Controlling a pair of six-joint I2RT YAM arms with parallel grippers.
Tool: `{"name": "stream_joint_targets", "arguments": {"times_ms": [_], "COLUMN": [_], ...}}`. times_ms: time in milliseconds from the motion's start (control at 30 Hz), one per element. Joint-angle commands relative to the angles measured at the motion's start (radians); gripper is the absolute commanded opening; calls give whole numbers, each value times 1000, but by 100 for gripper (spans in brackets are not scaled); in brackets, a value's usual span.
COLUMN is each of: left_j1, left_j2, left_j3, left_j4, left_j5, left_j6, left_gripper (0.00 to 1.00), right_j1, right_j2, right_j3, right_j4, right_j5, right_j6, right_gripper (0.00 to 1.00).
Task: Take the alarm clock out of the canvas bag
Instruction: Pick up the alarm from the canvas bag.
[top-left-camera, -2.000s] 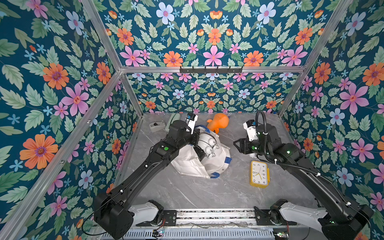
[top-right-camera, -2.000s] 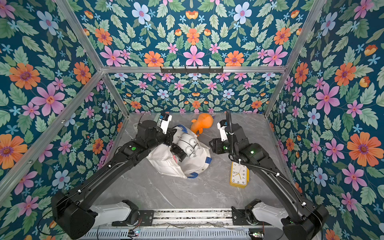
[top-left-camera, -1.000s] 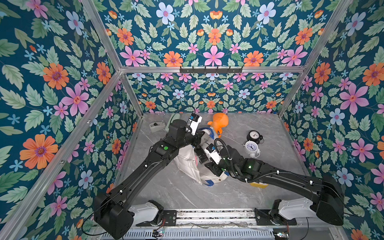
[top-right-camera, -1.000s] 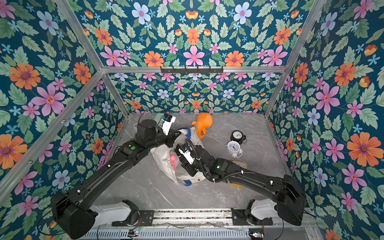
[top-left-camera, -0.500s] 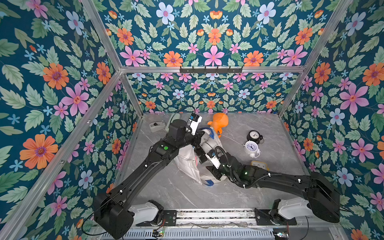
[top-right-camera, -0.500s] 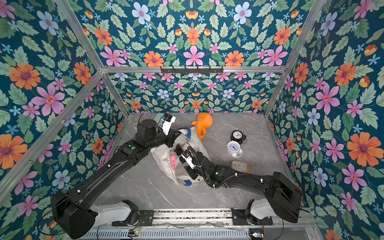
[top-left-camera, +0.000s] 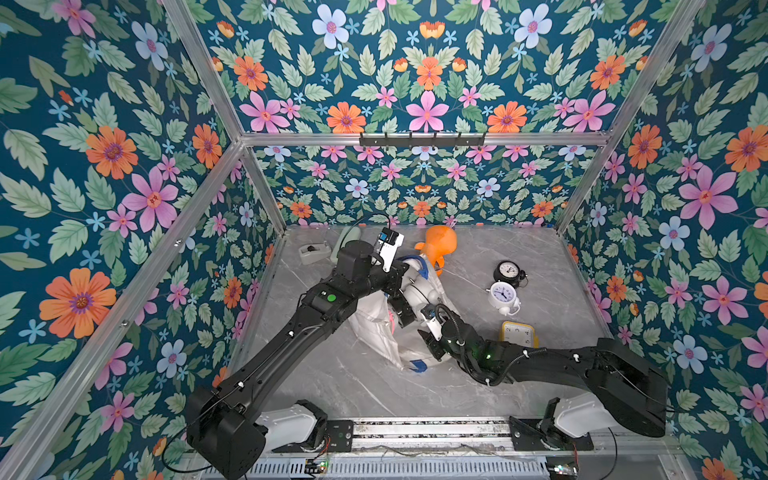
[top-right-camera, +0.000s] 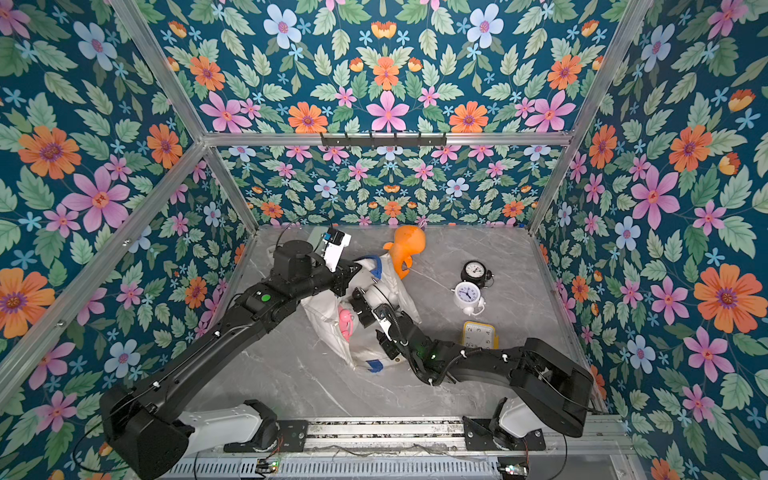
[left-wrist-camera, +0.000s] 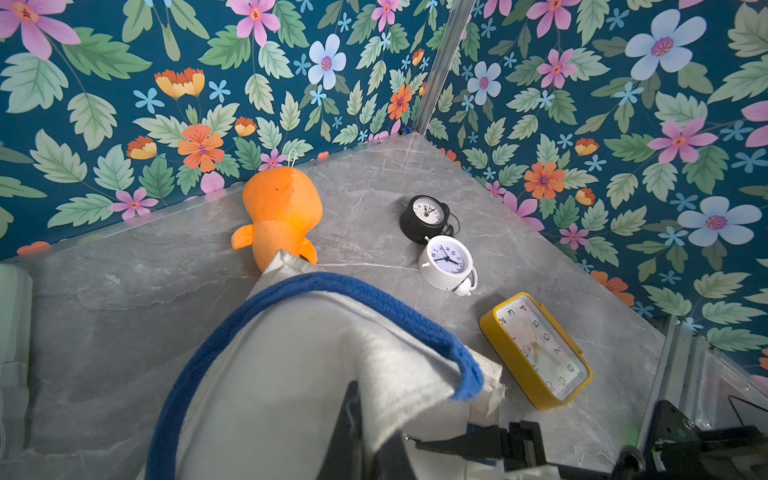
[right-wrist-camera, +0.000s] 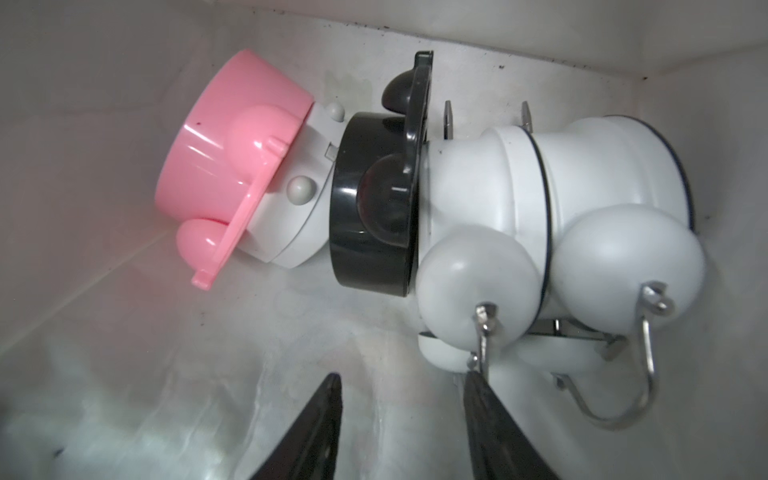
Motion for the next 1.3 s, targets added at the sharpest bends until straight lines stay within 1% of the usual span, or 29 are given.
{"name": "stream_joint_targets", "arguments": {"times_ms": [0, 67, 200, 367, 467, 600, 700, 800, 900, 1033, 1167, 1267], "left_j1": [2, 2, 2, 2, 2, 2, 2, 2, 2, 2, 3, 2], "left_j2": [-11, -10, -16, -17, -16, -10, -5, -6, -8, -6, -5, -4], "left_j3": [3, 4, 0, -1, -1, 3, 7, 4, -2, 0, -2, -2], "left_j4": [83, 82, 82, 81, 82, 86, 86, 86, 88, 89, 91, 94], "left_j5": [3, 2, -4, -7, -7, -2, 3, 5, -7, 0, 0, 3], "left_j6": [7, 5, 5, 6, 4, 1, -1, -3, -1, 0, -1, -4], "left_gripper": [0, 0, 0, 0, 0, 0, 0, 0, 0, 0, 0, 0], "right_j1": [1, 1, -8, -8, -8, -12, -30, -56, -63, -76, -76, -76], "right_j2": [9, 13, 23, -16, -56, -90, -70, -50, -28, -2, 23, 38], "right_j3": [-8, -16, -11, -32, -51, -85, -86, -45, -35, -23, 33, 33], "right_j4": [82, 105, 94, 103, 108, 154, 173, 93, 101, 104, 16, 34], "right_j5": [106, 139, 139, 145, 125, 59, 67, 61, 61, 33, 23, 22], "right_j6": [-6, -11, -6, 1, -4, -31, -20, 29, 16, 7, 7, -1], "right_gripper": [49, 49, 49, 48, 48, 48, 49, 49, 48, 46, 43, 40]}}
